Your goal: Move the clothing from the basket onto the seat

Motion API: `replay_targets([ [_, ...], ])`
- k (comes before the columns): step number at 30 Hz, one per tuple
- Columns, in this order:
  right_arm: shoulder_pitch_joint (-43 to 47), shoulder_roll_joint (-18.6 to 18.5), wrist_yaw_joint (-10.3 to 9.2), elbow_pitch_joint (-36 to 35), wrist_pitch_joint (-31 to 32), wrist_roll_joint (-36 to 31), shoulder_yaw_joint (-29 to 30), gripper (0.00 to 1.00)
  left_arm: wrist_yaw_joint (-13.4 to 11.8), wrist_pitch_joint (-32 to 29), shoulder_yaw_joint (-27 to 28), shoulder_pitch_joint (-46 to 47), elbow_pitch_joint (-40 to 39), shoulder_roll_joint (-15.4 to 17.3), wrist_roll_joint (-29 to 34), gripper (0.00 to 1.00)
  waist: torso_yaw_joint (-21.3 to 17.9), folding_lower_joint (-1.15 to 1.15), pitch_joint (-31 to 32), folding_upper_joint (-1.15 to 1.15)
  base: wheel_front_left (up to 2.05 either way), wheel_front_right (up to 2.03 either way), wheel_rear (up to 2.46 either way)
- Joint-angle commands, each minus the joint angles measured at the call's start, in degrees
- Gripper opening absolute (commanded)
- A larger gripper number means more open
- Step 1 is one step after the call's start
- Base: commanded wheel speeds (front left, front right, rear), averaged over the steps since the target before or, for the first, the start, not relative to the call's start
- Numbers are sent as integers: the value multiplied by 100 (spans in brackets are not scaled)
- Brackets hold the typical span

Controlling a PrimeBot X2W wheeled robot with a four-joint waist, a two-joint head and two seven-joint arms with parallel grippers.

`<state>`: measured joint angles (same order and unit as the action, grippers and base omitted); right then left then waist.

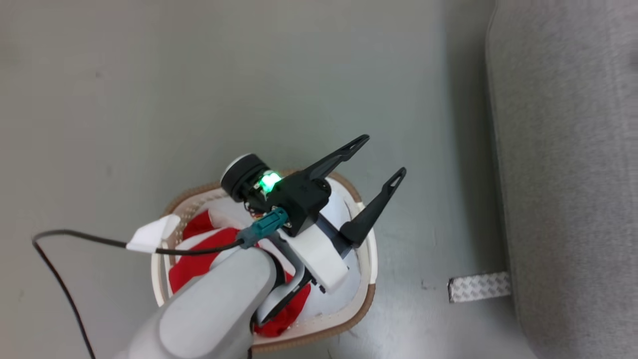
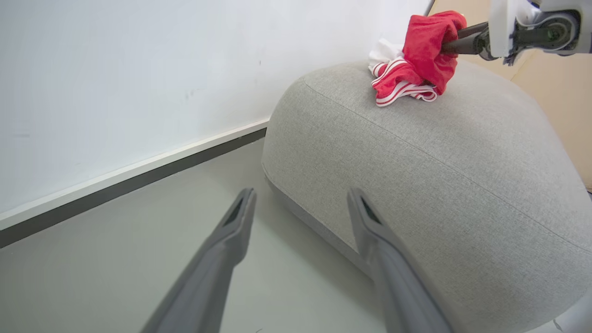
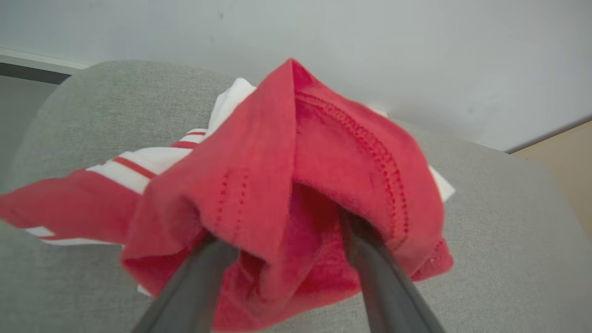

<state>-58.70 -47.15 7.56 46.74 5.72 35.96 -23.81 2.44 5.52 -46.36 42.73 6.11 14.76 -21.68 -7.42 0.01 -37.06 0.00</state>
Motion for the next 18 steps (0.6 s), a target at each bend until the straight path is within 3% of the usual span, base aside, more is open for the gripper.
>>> replay_targets([
  [1, 80, -48, -14, -33, 19, 100, -136, 100, -28, 73, 20, -120, 71, 22, -55, 100, -78, -1, 358, 0, 0, 0, 0],
  [13, 545, -595, -14, -796, 11, 681, -1184, 100, -232, 358, 147, -855, 338, 77, -479, 100, -134, -1, 2002, 0, 0, 0, 0],
  [18, 633, -578, -14, -1110, -270, 840, -1303, 100, -411, 483, 333, -1265, 319, 206, -710, 100, -31, -1, 2669, 0, 0, 0, 0],
])
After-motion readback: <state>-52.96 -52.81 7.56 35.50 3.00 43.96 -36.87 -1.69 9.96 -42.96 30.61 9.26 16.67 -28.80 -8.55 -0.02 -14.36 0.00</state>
